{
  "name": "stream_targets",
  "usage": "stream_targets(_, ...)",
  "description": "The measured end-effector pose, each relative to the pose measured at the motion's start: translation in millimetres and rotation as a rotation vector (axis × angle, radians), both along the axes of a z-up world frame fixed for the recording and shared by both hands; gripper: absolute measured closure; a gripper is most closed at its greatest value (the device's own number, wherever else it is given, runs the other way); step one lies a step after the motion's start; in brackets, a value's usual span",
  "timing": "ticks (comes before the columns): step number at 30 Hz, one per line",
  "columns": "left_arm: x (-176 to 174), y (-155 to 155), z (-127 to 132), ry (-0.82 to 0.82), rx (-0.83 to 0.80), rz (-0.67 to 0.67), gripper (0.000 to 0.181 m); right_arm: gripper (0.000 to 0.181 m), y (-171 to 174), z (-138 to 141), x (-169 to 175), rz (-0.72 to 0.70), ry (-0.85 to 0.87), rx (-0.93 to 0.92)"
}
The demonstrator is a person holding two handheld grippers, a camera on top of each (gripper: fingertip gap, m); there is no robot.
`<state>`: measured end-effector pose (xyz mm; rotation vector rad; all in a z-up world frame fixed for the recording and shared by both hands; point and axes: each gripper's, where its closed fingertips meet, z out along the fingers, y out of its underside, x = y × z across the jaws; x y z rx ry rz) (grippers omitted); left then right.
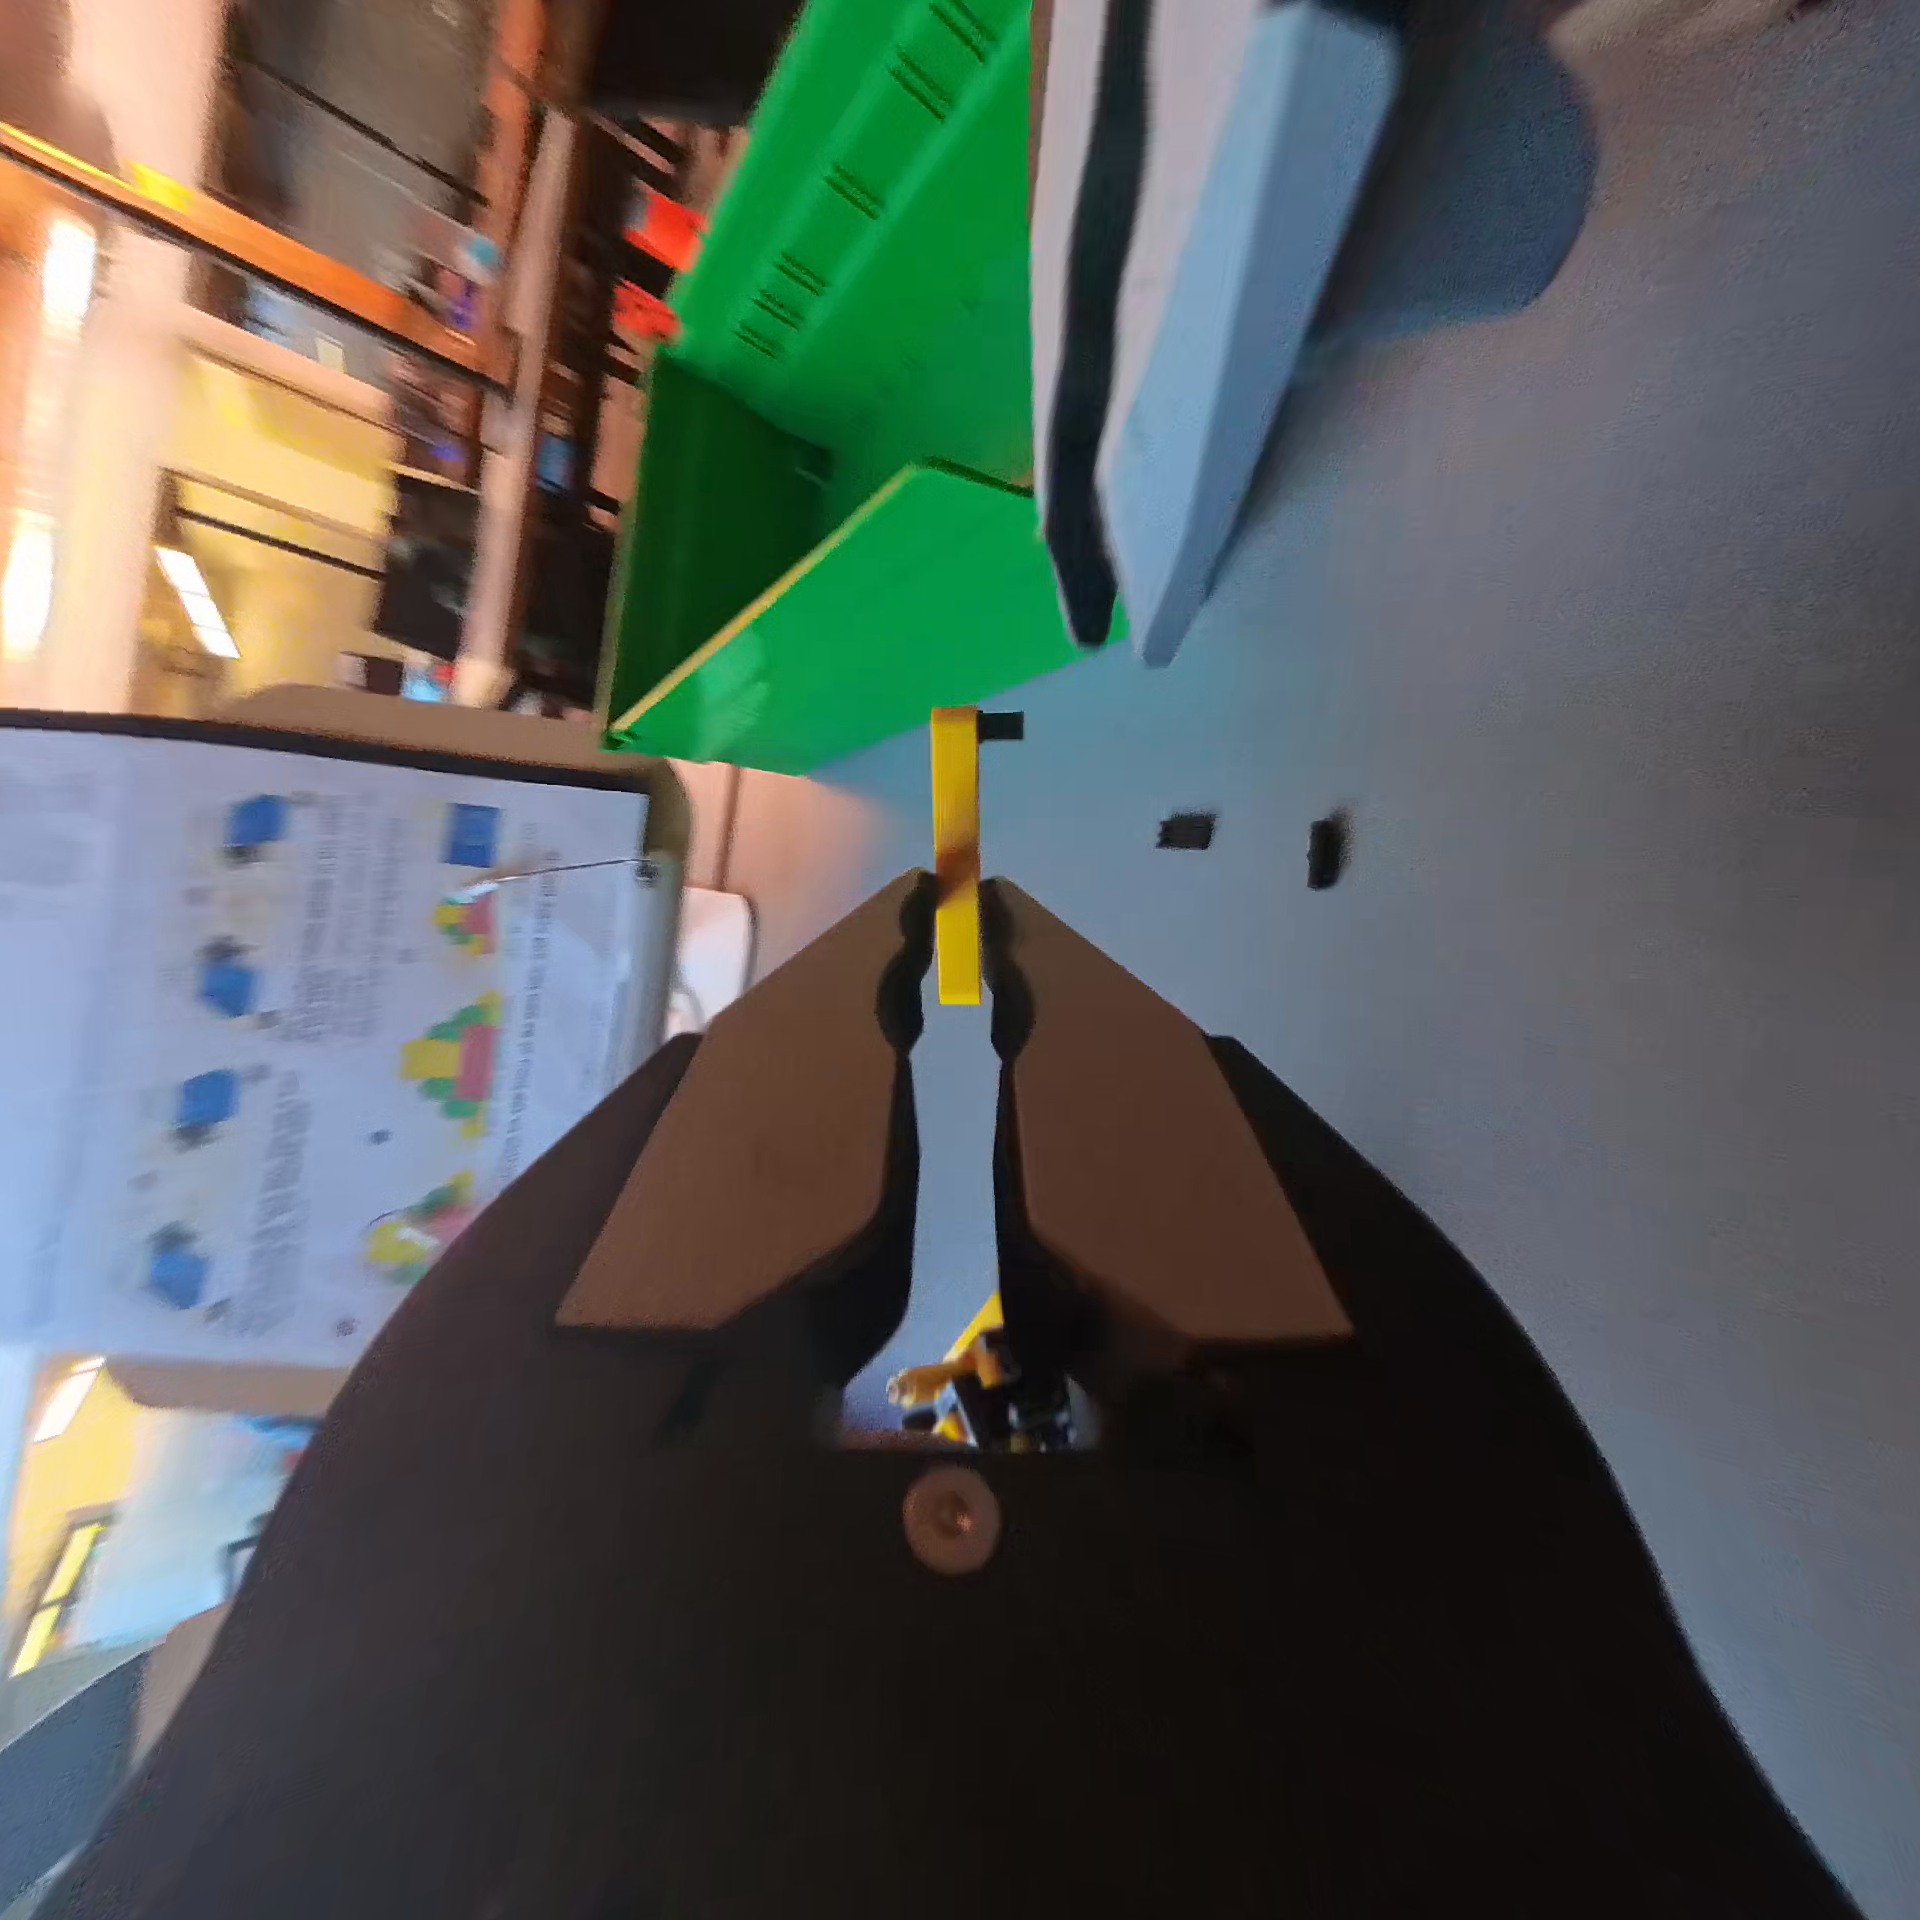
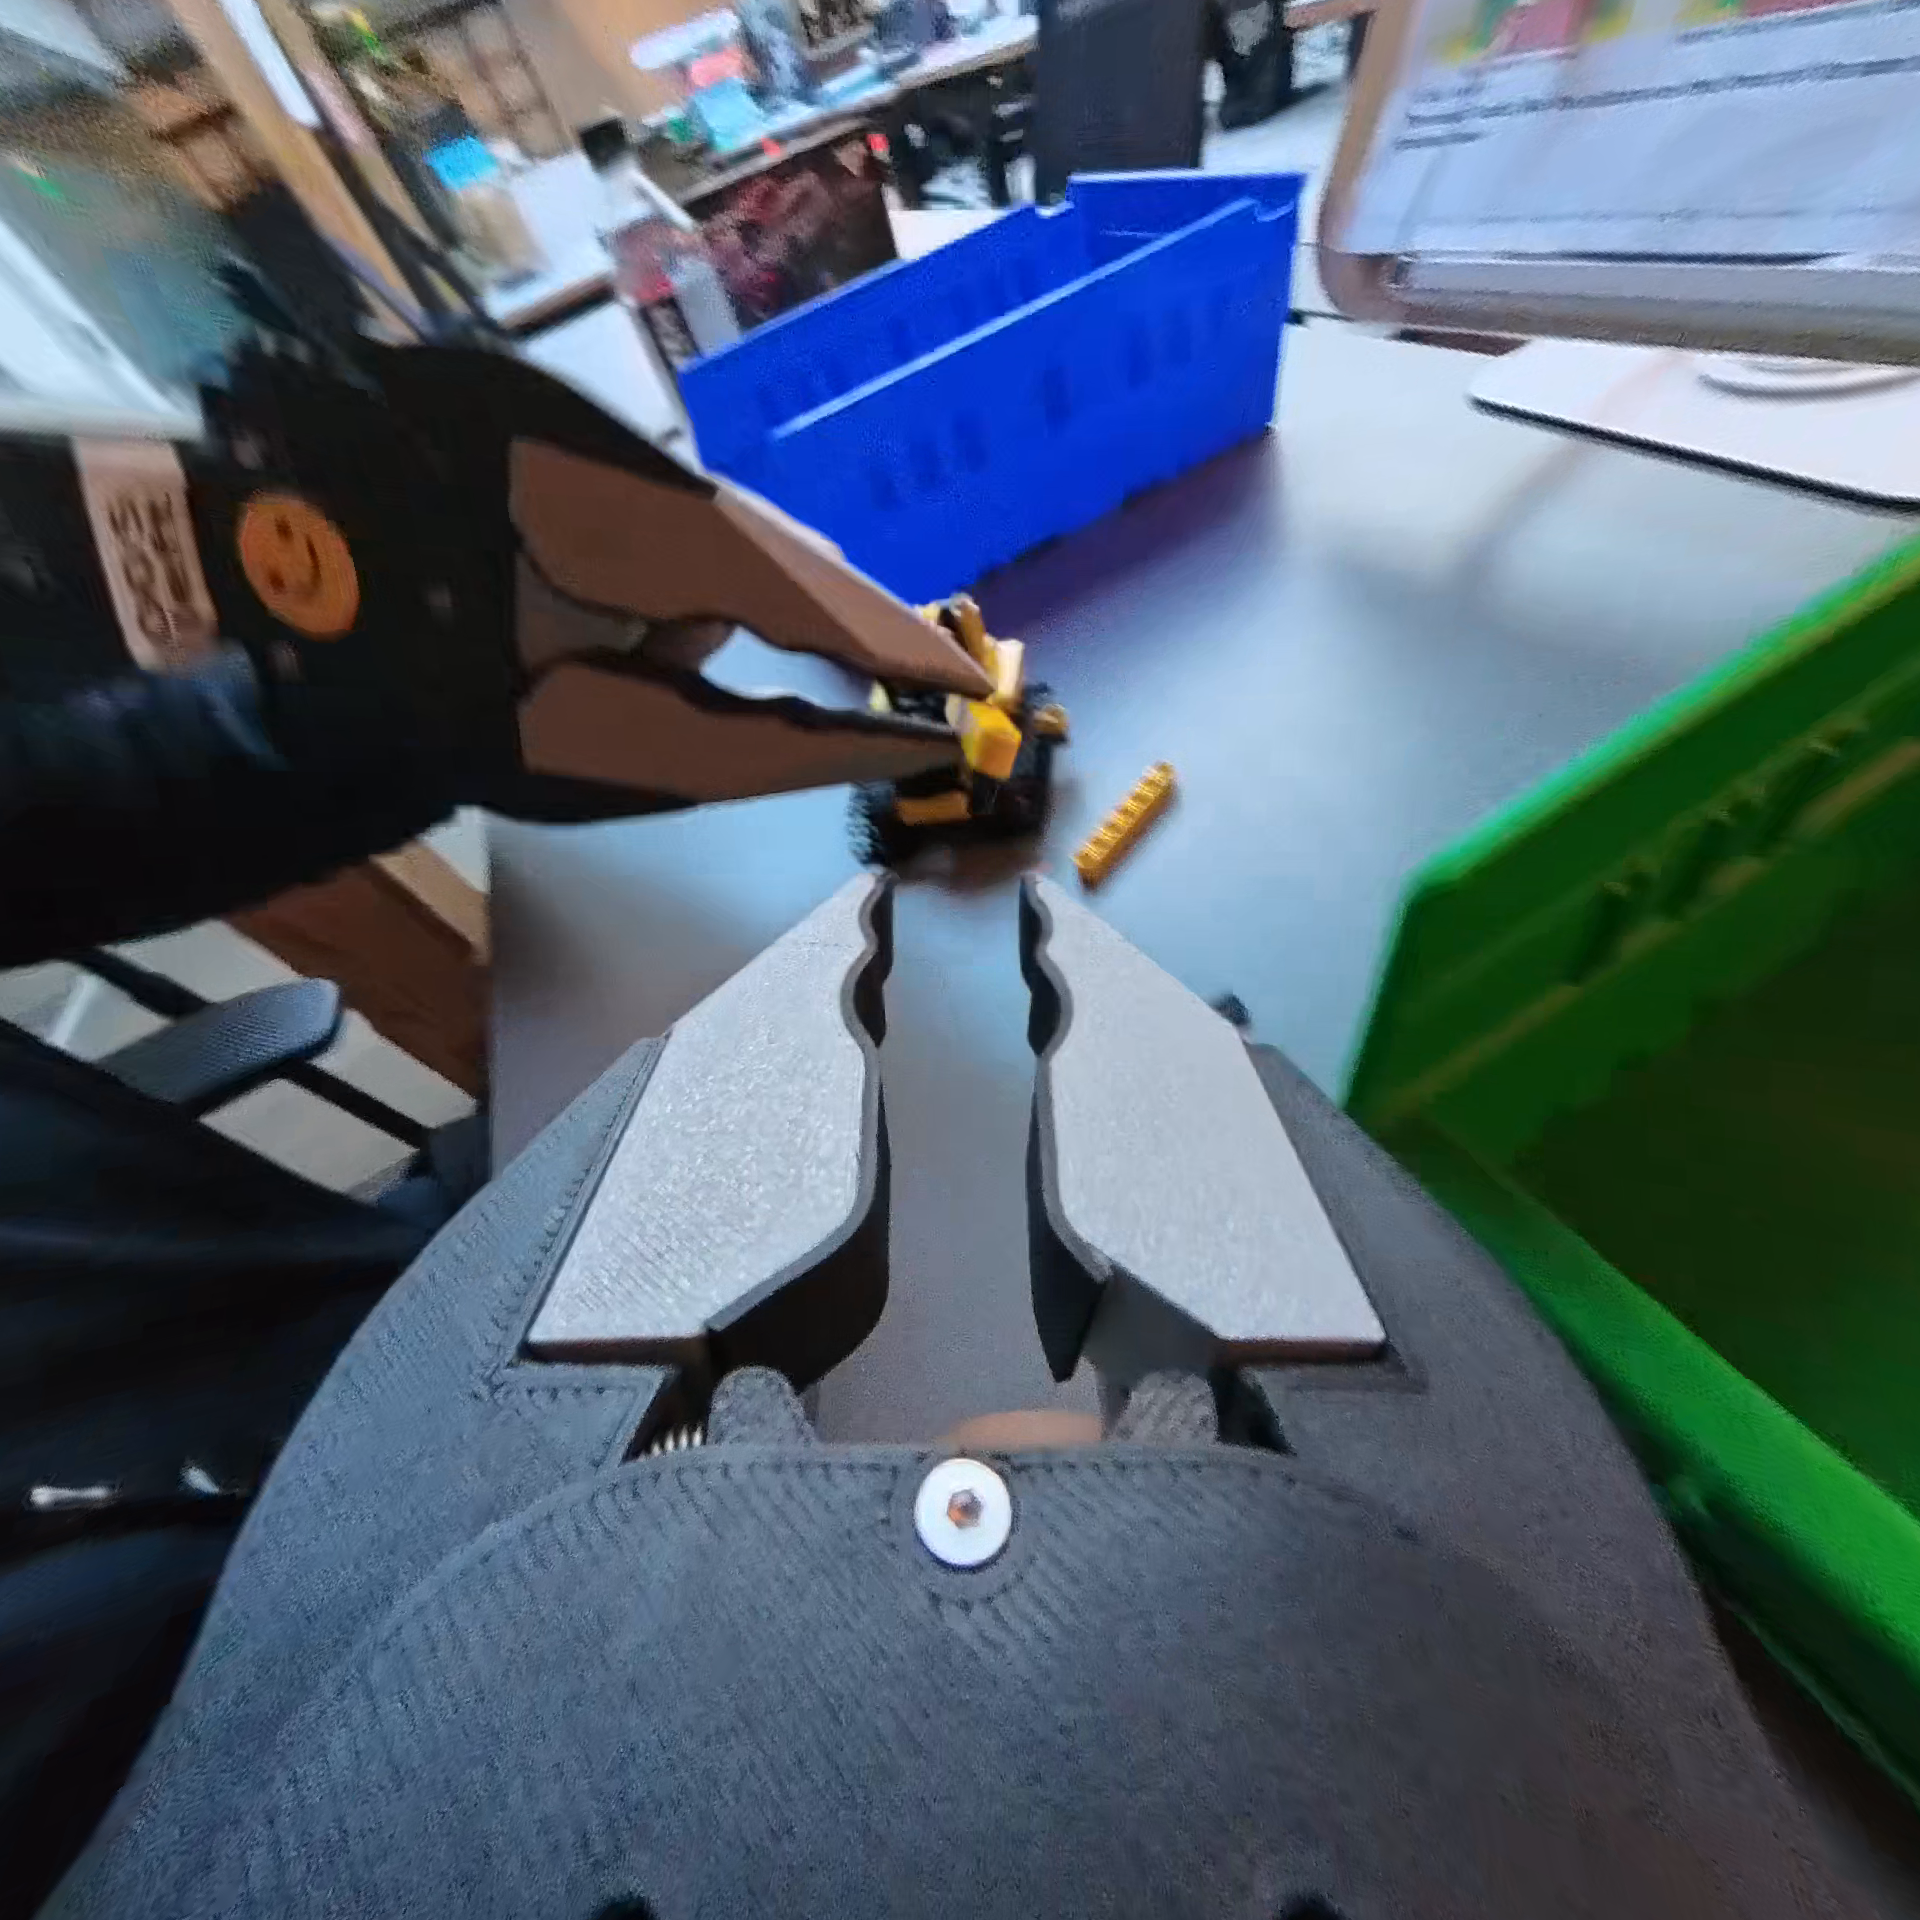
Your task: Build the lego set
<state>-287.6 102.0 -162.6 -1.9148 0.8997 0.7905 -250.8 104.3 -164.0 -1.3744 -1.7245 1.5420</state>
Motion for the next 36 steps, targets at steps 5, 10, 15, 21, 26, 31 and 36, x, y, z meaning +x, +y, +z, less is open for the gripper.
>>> stream_targets(5, 4.9, -25.9, 8.1, 0.084, 0.105, 0.005, 0.177, 0.173, -30.8, 10.8, -20.5, 0.062, 0.024, 0.015)
stream_targets(10, -3.8, -37.2, 1.3, 0.059, 0.114, 0.031, 0.176, 0.177, -41.1, 5.4, -30.0, 0.04, 0.013, 0.115)
stream_targets(15, 3.8, -38.2, 12.1, 0.12, 0.205, -0.026, 0.171, 0.178, -62.2, 17.3, -31.0, 0.118, 0.034, 0.074)
stream_targets(21, -3.1, -35.3, 4.9, 0.123, 0.142, -0.009, 0.177, 0.175, -54.5, 14.5, -34.5, 0.066, 0.047, 0.204)
stream_targets(26, -5.0, -30.9, 7.8, 0.133, 0.176, 0.018, 0.177, 0.174, -50.6, 11.5, -31.8, 0.057, 0.04, 0.217)
stream_targets(31, -10.2, -26.5, 10.6, 0.094, 0.193, 0.053, 0.177, 0.179, -44.9, 10.1, -33.4, 0.038, 0.054, 0.195)
stream_targets(36, -8.6, -25.7, 7.5, 0.089, 0.194, 0.054, 0.176, 0.179, -44.1, 10.9, -34.3, 0.038, 0.066, 0.164)
